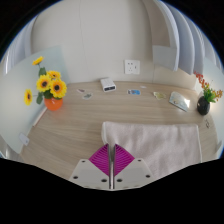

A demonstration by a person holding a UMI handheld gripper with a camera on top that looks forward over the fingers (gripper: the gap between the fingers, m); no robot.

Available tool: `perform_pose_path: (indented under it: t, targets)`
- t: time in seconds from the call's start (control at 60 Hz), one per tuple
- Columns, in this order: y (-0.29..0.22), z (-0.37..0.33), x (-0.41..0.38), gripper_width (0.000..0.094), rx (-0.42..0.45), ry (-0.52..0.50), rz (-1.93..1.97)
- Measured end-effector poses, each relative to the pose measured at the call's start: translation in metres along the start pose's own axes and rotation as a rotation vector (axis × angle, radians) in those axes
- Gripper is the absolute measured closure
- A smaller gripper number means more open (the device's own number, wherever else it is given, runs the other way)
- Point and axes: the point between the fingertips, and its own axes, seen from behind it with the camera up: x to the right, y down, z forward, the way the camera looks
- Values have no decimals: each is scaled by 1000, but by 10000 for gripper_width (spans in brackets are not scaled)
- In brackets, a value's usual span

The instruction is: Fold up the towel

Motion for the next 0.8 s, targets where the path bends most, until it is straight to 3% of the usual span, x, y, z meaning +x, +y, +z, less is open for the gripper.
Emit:
perform_pose_path:
  t: [0.167,0.3,0.417,0.55,0.7,0.8]
  targets:
    - [-57,-68,5,906,115,-77,133]
    - [-86,-107,78,905,188,-13,240]
    - [-80,-114,164,904,191,93,312]
    - [-45,-89,242,906,126,198,317]
    - [-1,-54,276,896,42,241,255]
    - [7,-48,280,827,37,252,233]
